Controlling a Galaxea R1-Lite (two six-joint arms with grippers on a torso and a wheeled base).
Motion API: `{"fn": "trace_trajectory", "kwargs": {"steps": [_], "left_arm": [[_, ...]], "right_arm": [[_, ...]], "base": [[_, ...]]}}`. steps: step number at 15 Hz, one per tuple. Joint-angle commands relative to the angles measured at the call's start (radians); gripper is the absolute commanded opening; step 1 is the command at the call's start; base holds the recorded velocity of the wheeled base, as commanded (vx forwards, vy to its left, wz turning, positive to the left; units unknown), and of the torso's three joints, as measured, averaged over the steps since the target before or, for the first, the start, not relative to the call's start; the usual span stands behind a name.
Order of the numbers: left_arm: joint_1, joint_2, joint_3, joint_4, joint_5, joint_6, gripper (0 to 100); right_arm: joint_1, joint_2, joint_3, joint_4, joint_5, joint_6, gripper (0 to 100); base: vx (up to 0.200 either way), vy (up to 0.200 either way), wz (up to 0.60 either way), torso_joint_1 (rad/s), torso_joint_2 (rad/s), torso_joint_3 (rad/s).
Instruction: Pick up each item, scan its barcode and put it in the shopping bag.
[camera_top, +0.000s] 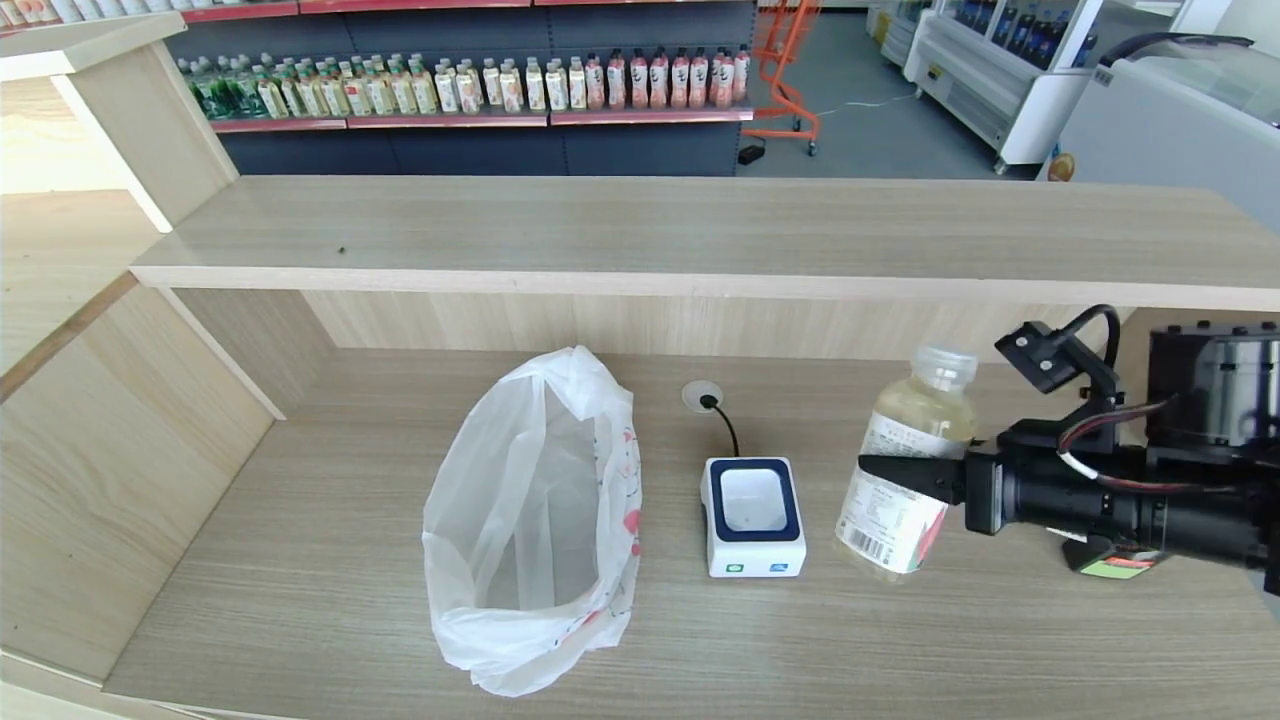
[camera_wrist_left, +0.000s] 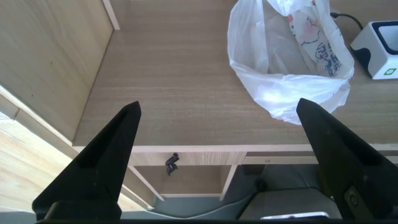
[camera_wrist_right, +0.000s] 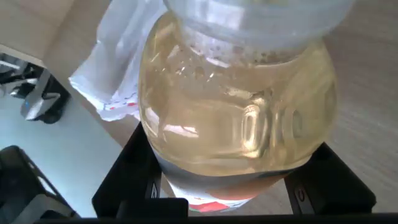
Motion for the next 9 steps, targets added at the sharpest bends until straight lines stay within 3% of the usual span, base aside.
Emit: {"fn": "trace_trajectory", "kwargs": {"steps": [1,3,9], "left_arm": [[0.0,0.002,0.0,0.0,0.0,0.0,100],[0.0,0.0,0.0,0.0,0.0,0.0,100],[0.0,0.002,0.0,0.0,0.0,0.0,100]], "right_arm": [[-0.002,-0.153,-0.103,0.056,0.225,0.059,0],[0.024,-0.153,-0.109,0.058,0.295,0.062,0],[0.15,-0.193,-0.084,0.059,0.305,0.143,0]], "base": [[0.0,0.0,0.0,0.0,0.0,0.0],[0.0,0.0,0.0,0.0,0.0,0.0],[0.0,0.0,0.0,0.0,0.0,0.0]]}}
